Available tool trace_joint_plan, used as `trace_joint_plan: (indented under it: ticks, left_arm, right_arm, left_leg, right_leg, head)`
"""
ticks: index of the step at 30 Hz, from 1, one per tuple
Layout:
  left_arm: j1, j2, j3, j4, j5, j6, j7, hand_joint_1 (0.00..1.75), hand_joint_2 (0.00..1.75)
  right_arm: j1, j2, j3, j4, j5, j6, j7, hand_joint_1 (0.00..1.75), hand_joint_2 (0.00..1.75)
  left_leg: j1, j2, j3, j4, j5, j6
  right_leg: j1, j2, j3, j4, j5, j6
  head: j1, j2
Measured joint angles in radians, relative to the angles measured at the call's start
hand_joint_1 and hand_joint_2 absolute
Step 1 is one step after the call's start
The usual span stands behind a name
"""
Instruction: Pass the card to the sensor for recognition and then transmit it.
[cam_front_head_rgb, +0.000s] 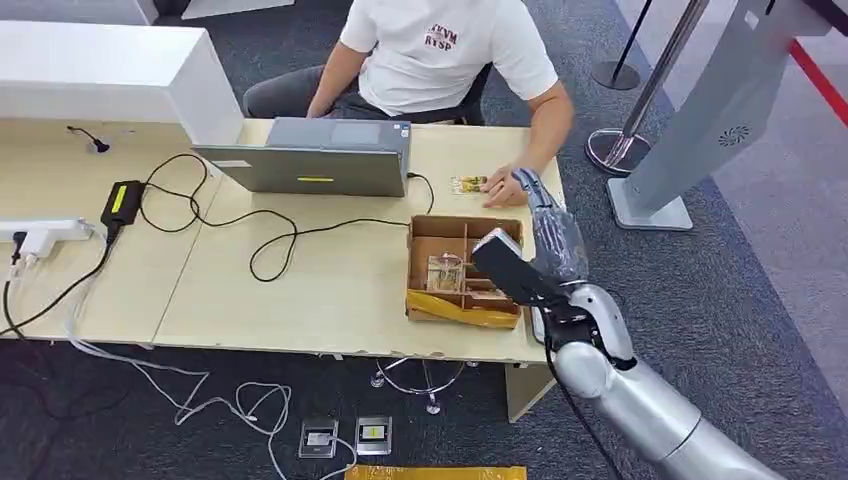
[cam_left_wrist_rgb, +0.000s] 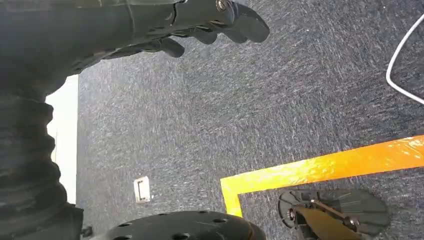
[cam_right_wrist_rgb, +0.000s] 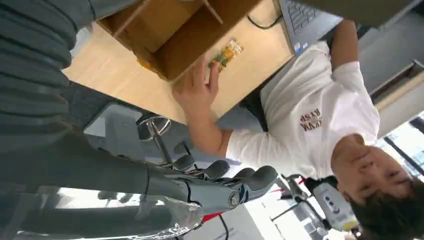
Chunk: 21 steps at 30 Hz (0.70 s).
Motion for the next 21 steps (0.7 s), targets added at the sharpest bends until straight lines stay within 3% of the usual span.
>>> trace_joint_plan:
  ticks: [9,21]
  left_arm:
    - [0.001,-0.002,0.002,0.0,0.007,0.0,0.0,0.0,1.75]
    - [0.001,-0.003,0.003,0.0,0.025,0.001,0.007,0.0,1.75]
  right_arm:
    - [0.046,-0.035,0.003,-0.047,0.074,0.139,0.045,0.0,1.75]
    - [0.048,-0.043,0.049,-0.017,0.277,0.243,0.167,0.0,1.75]
  left_leg:
    - [0.0,0.0,-0.001,0.0,0.0,0.0]
    - [0.0,0.0,-0.001,0.0,0.0,0.0]
  right_leg:
    - [0.0,0.0,0.0,0.0,0.0,0.0]
    - [0.0,0.0,0.0,0.0,0.0,0.0]
  head:
    - [0.0,0.0]
    - [0.0,0.0]
